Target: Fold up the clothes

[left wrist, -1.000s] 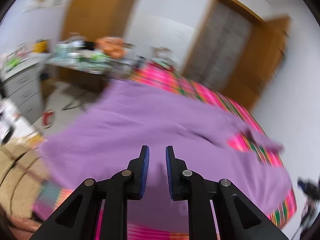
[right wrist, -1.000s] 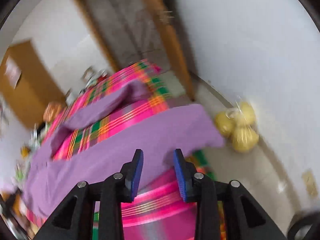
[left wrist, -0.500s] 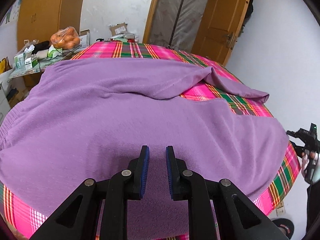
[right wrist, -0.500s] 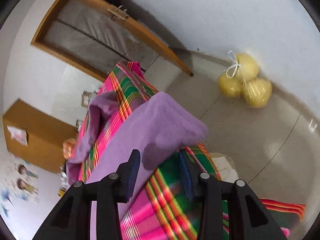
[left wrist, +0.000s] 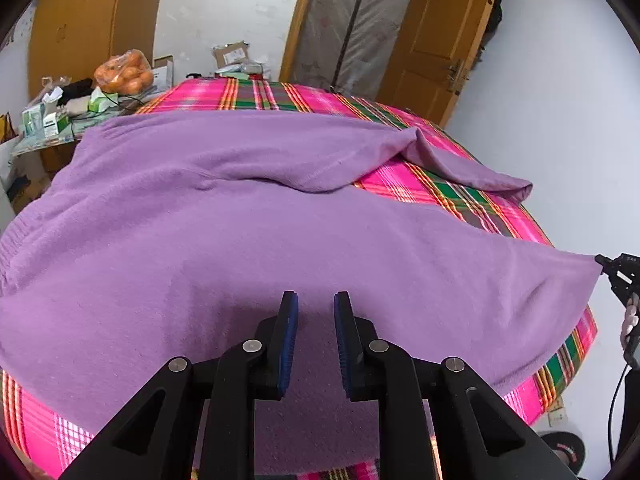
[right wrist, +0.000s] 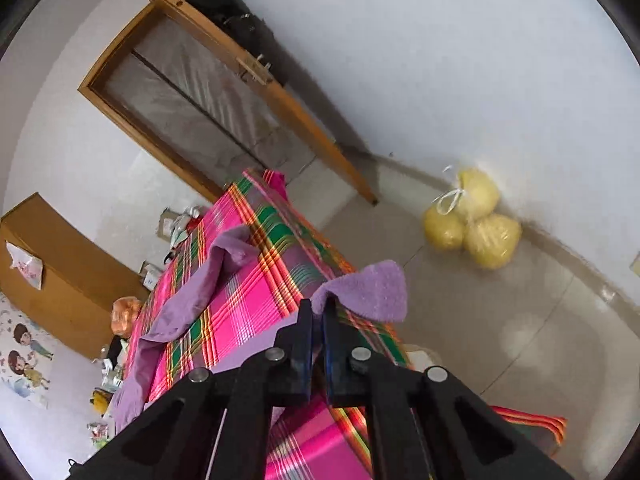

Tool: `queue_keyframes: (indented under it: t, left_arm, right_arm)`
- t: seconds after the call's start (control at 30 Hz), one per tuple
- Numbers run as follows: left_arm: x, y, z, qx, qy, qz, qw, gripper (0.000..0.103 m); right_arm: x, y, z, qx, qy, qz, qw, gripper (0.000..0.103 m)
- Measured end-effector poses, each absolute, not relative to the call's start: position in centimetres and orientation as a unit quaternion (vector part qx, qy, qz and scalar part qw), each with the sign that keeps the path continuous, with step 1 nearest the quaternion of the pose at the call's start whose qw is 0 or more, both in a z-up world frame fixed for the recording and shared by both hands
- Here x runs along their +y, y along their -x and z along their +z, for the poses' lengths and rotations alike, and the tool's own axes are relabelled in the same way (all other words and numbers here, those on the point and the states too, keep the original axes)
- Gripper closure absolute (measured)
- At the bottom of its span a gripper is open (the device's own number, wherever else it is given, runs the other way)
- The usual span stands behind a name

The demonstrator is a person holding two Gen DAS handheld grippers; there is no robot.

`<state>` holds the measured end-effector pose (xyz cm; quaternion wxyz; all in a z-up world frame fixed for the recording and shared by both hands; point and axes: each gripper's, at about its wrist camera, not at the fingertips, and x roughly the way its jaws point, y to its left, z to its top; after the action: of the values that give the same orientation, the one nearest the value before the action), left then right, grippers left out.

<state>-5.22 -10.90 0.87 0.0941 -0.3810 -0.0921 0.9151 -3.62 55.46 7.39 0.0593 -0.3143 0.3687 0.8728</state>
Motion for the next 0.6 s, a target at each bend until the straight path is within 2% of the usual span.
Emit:
queue_keyframes:
  t: [0.2, 0.3, 0.37, 0.47, 0.6]
  left_arm:
    - [-10.0, 4.4, 0.9, -0.08, 0.383, 0.913, 0.115, 0.084]
    - [-9.3, 3.9, 0.8, -0.071, 0.386, 0.91, 0.131, 0.084]
    - [-8.8, 3.6, 0.8, -0.066, 0.388, 0.909, 0.141, 0.084]
    - [-7.7, 3.4, 0.8, -0.055, 0.389, 0.906, 0.156, 0.084]
    - [-6.0, 3.0, 0.9, -0.035, 0.391, 0.903, 0.173, 0.084]
  right_arm:
    - [55.1, 1.7, 6.3, 0.34, 0.359, 0.863, 0.103, 0.097]
    - [56.3, 0.7, 5.7, 0.329, 0.361, 0.858, 0.158, 0.09]
    - [56.5, 0.1, 6.6, 0.308, 0.346, 0.867, 0.186, 0.081]
    - [54.9, 0.4, 8.1, 0.274, 0.324, 0.893, 0.151, 0.079]
    - [49.4, 4.3, 8.2, 0.175, 0.366, 0.913, 0.038, 0.065]
